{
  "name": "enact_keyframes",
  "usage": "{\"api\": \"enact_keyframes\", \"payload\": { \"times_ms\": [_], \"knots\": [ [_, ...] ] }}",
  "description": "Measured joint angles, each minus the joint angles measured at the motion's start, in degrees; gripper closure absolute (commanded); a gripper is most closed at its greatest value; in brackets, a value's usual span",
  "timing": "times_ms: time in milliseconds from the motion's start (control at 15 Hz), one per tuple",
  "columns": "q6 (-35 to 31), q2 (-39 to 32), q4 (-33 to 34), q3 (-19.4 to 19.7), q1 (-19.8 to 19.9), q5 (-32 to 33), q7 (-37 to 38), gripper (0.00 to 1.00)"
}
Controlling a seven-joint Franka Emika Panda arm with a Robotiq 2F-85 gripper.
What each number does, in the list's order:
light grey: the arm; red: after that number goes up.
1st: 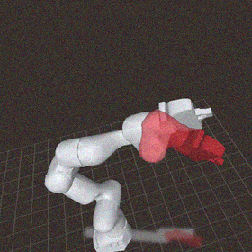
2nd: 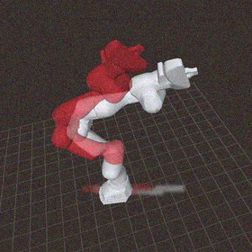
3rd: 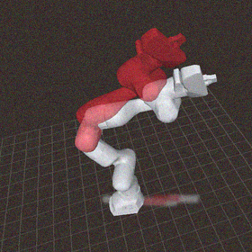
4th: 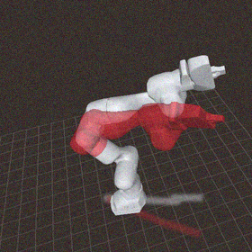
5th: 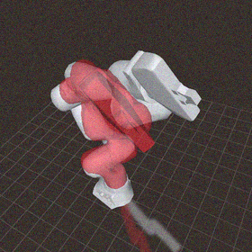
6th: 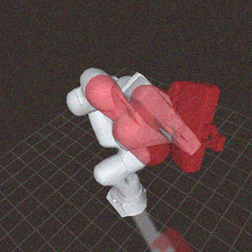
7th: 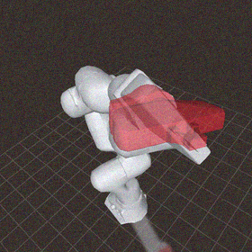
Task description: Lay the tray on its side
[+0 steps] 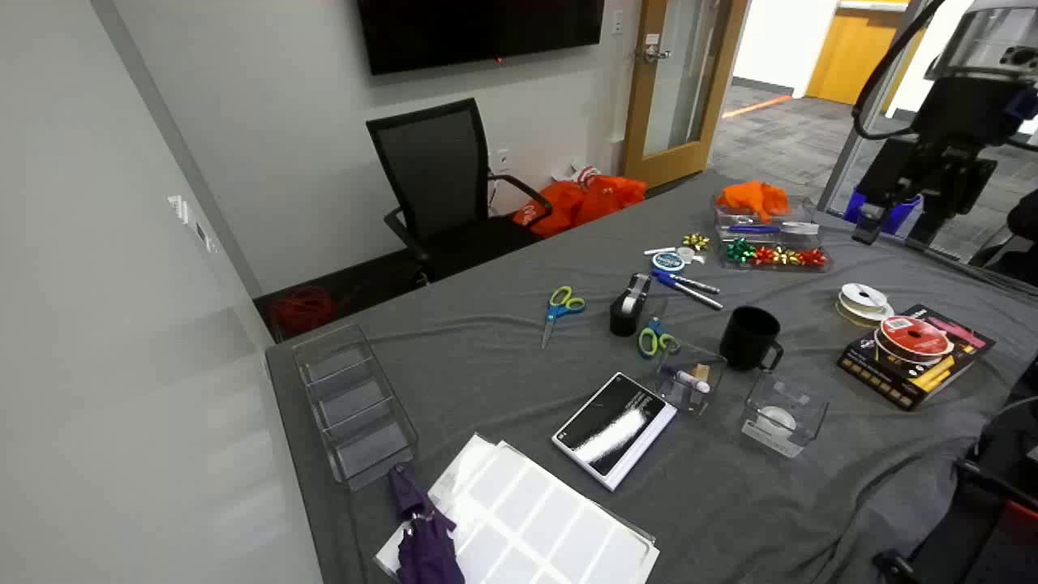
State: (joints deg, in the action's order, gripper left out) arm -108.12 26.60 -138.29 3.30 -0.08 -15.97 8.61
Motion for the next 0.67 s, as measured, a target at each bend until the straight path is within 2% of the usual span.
{"api": "enact_keyframes", "payload": {
  "times_ms": [533,667],
  "knots": [
    [-0.1,0.0,0.0,-0.1,0.0,0.0,0.0,0.00],
    [-2.7,-0.6,-1.0,-0.7,0.0,0.0,-0.7,0.00]
  ]
}}
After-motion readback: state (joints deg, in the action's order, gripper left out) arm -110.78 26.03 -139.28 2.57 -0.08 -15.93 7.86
